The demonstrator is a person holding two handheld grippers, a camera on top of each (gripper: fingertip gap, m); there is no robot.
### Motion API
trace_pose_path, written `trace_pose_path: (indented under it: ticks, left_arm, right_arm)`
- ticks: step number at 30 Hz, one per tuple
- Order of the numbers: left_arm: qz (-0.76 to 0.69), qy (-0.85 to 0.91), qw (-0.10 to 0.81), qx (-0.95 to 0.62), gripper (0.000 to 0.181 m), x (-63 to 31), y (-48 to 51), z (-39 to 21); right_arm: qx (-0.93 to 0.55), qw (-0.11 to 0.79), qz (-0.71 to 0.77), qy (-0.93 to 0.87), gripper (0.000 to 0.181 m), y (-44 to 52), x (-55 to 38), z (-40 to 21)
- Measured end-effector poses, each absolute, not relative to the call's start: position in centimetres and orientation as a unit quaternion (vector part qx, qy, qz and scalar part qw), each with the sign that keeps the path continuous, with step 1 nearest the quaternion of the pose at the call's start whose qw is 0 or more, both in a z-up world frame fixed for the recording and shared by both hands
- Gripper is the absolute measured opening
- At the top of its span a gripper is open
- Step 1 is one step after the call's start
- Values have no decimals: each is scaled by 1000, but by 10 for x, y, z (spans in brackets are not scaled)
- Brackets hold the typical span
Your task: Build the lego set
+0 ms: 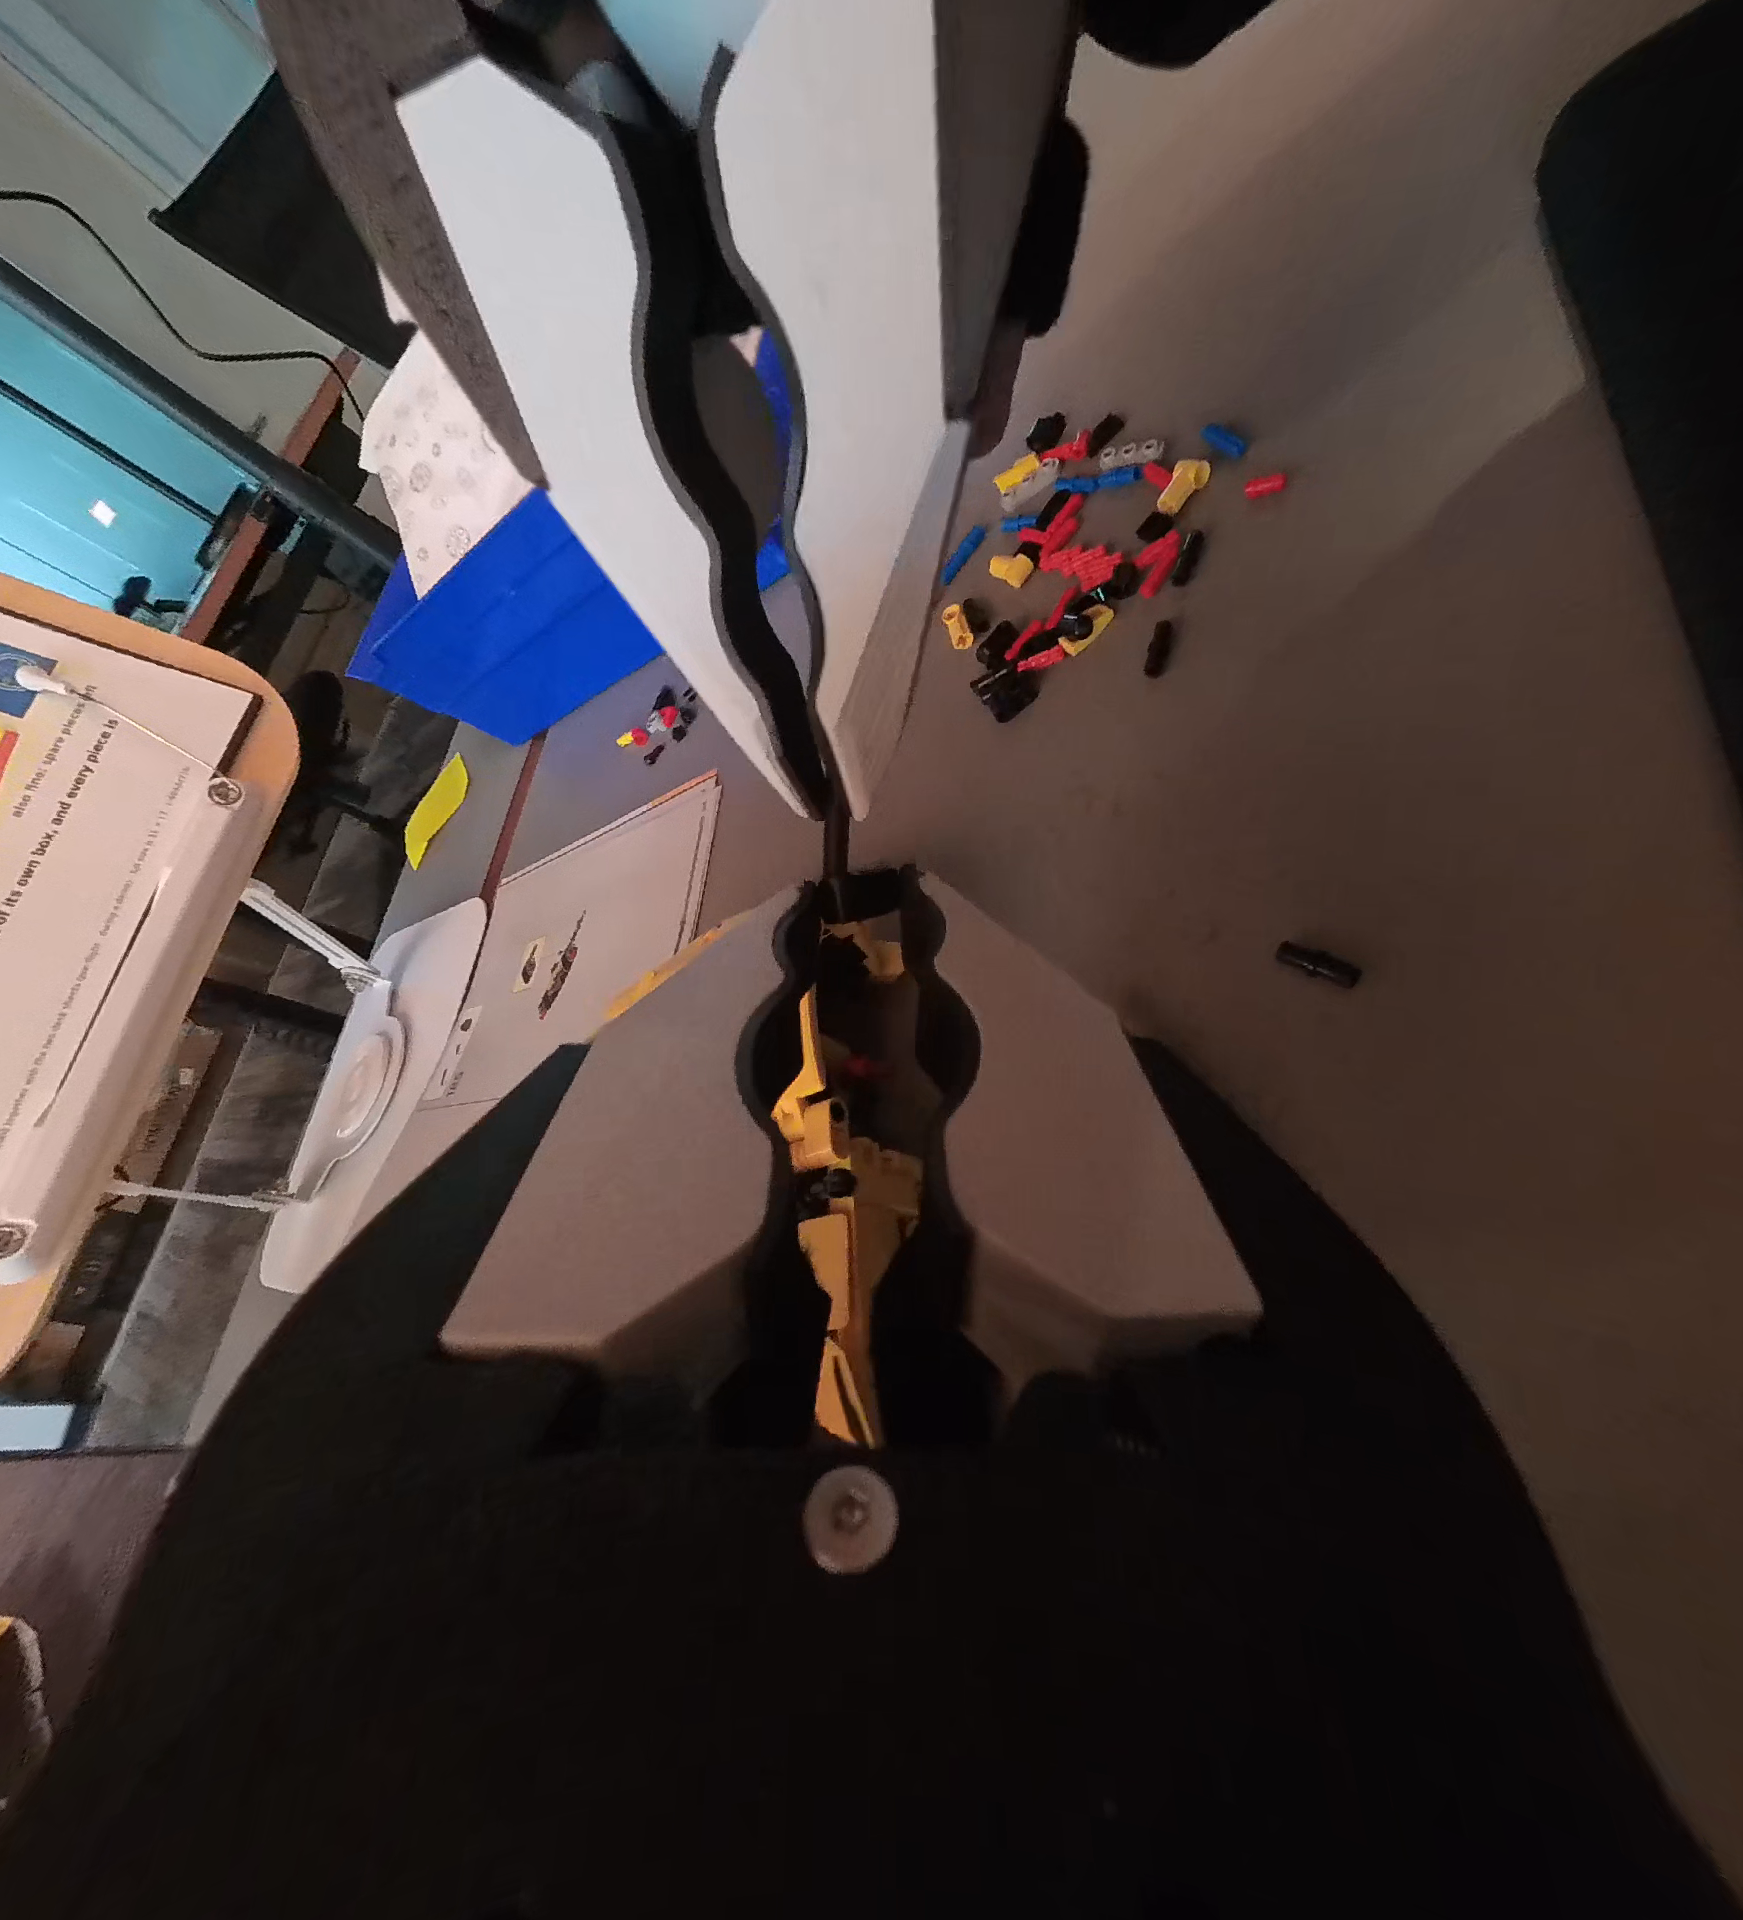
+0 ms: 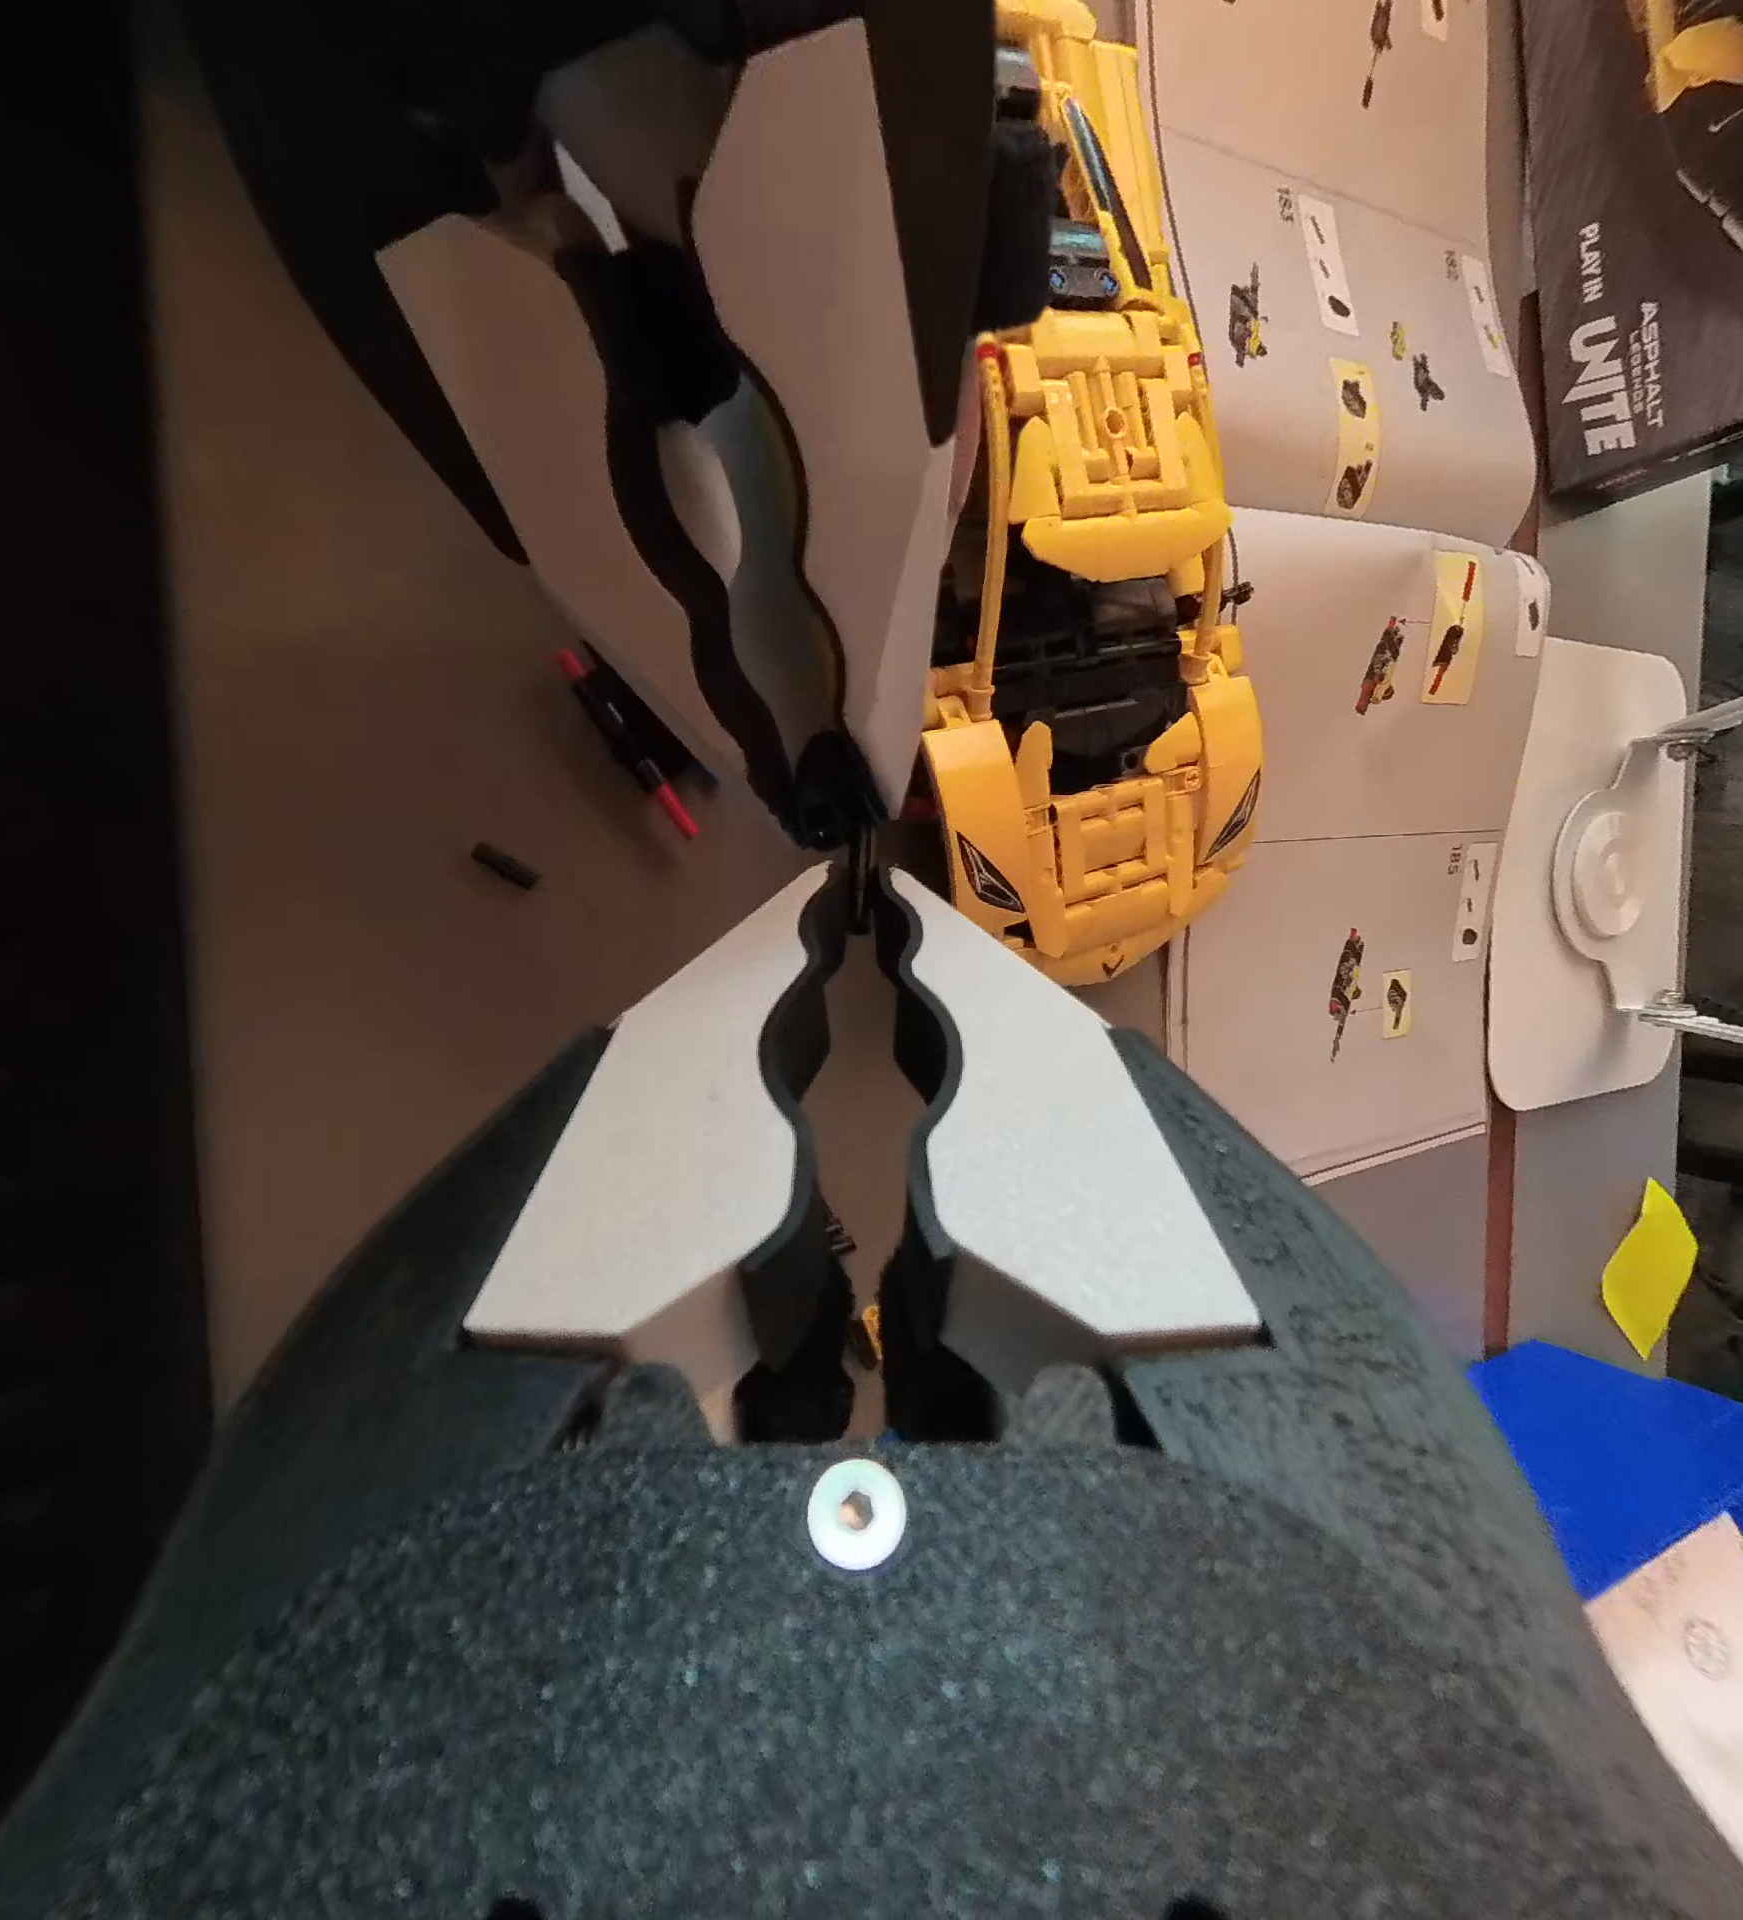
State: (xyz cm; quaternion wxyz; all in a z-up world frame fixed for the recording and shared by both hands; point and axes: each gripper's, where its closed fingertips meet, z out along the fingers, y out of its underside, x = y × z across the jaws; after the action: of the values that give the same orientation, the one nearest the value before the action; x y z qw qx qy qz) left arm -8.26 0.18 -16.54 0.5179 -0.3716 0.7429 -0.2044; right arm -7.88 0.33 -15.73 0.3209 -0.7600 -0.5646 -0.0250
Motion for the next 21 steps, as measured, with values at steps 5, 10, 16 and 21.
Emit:
trace_pose_path:
  ticks: [5,10,16,21]
  left_arm:
    - [-194,749,519,-364,14,-82,1,-167]
    - [-210,743,513,-374,14,-82,1,-165]
    - [-213,742,511,-378,14,-82,2,-165]
    - [-219,737,514,-380,14,-82,2,-163]
  right_arm:
    - [-760,316,-17,-568,4,2,-79,-159]
    - [-763,324,-15,-559,4,3,-78,-157]
    - [-771,325,-8,-547,5,5,-77,-156]
    - [-775,335,12,-536,5,5,-78,-153]
